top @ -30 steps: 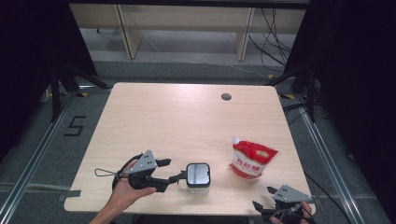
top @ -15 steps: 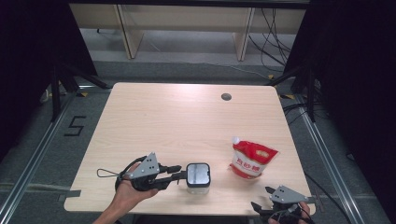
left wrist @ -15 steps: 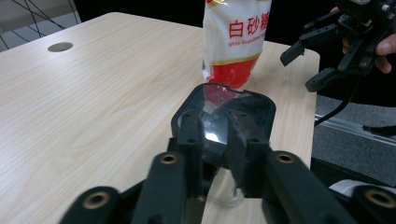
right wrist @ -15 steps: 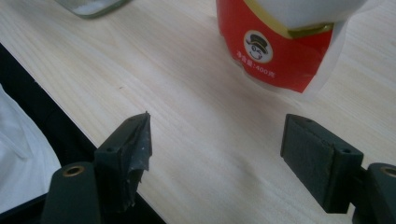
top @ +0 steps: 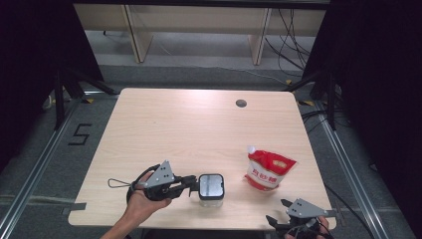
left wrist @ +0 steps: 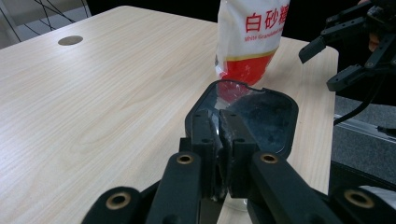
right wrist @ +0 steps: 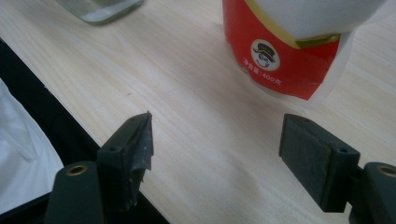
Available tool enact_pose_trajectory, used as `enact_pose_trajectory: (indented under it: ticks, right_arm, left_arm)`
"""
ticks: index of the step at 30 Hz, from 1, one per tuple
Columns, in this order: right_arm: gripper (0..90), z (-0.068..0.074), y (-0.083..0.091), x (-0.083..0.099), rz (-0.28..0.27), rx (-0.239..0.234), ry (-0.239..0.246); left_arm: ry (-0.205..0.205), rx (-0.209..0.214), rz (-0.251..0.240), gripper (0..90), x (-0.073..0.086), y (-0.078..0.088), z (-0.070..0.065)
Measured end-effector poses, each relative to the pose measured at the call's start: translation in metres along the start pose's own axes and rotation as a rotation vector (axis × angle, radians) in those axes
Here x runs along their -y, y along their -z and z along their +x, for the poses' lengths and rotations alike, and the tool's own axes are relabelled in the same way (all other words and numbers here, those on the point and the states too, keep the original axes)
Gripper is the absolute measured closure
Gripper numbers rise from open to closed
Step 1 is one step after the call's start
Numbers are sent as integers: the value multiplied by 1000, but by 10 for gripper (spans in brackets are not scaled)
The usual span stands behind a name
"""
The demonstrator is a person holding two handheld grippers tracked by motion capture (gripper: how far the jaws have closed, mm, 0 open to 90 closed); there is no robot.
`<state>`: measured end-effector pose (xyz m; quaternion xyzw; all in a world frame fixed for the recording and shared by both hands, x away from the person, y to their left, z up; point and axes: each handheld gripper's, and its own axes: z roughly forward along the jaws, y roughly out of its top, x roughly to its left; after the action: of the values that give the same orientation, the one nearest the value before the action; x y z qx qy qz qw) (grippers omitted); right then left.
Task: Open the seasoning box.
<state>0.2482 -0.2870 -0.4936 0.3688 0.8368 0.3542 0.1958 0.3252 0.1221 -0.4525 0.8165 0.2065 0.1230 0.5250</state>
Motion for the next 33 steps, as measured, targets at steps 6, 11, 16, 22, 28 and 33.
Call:
enact_pose_trajectory:
  ticks: [6, 11, 16, 22, 28, 33]
  right_arm:
    - [321, 1, 0, -2, -15, -16, 27]
    - [342, 4, 1, -3, -24, -23, 32]
    - [344, 4, 0, -3, -23, -30, 40]
    - [344, 6, 0, -4, -17, -30, 39]
    - [351, 6, 1, -4, -20, -32, 43]
    - [361, 6, 1, -4, -22, -33, 50]
  left_arm:
    - [5, -9, 14, 852, 4, -1, -1]
    - [6, -12, 16, 851, 7, -1, -1]
    - [12, -6, 2, 844, 5, -2, -1]
    - [1, -1, 10, 848, 6, -5, -1]
    - [17, -4, -2, 850, 7, -4, -1]
    - [20, 2, -7, 862, 8, -4, -1]
